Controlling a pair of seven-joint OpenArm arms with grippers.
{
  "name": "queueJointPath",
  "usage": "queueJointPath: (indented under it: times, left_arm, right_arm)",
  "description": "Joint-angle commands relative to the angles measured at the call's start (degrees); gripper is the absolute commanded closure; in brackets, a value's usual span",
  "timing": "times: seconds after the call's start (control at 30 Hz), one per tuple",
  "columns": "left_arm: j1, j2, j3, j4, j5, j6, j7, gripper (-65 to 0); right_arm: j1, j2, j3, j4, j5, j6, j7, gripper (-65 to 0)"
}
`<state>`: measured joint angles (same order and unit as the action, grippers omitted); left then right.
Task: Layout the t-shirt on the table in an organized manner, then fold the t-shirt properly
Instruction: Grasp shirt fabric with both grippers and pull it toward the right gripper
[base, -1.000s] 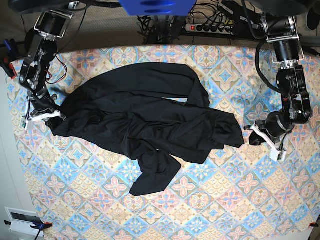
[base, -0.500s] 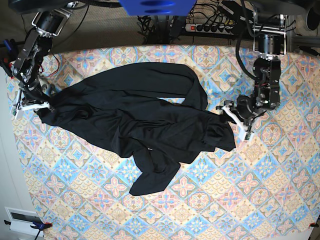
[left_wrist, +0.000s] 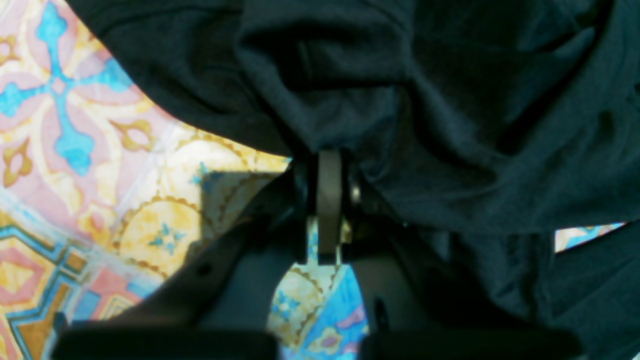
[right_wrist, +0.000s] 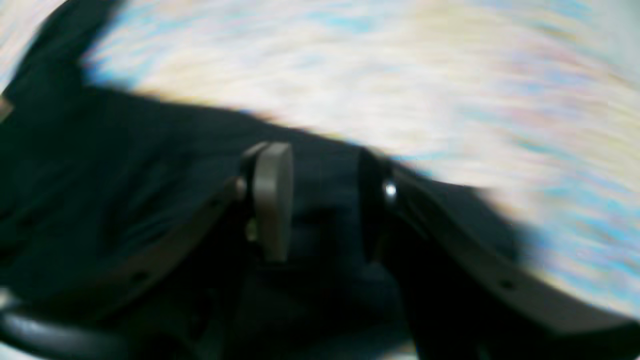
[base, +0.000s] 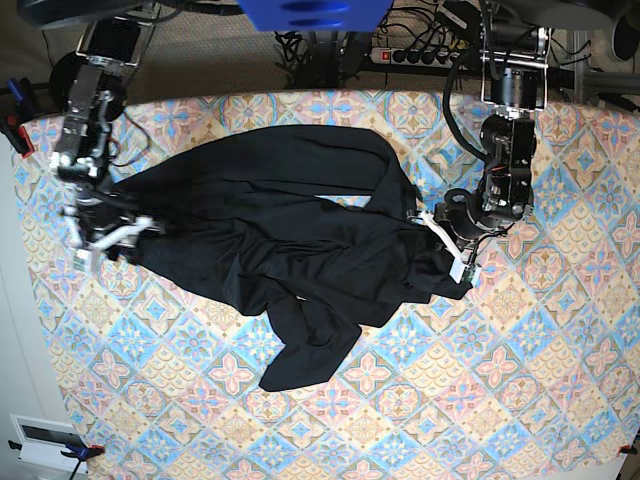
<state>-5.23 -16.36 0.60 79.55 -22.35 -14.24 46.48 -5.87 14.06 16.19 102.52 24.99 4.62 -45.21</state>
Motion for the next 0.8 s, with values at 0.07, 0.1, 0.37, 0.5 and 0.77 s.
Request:
queueJointPath:
  times: [0.07, 0.1, 0.37, 0.5, 0.77]
  left_arm:
    - [1.2, -3.4, -0.4, 1.9, -0.2, -0.2, 0.4, 0.0]
    - [2.2, -4.3, -0.4, 2.8, -0.7, -0.2, 0.3, 0.0]
    - [11.4, -11.7, -10.1, 9.9, -11.5, -0.2, 0.6, 0.0]
    - [17.8, -16.3, -14.6, 13.4, -16.3, -0.2, 0.6, 0.0]
    - [27.9, -19.9, -23.0, 16.6, -19.5, -0.2, 0.6, 0.0]
  right_arm:
    - [0.9, 1.2, -4.1, 1.1, -0.3, 0.1, 1.3, -21.2]
    - [1.0, 1.2, -5.5, 1.1, -0.4, 1.2, 1.3, -21.2]
    - [4.4, 1.2, -18.0, 0.4, -10.5, 9.7, 1.4, -21.4]
    - [5.6, 1.2, -22.7, -0.8, -10.6, 14.1, 1.4, -21.4]
    - [5.6, 1.2, -32.4, -0.7, -10.6, 17.0, 1.3, -21.0]
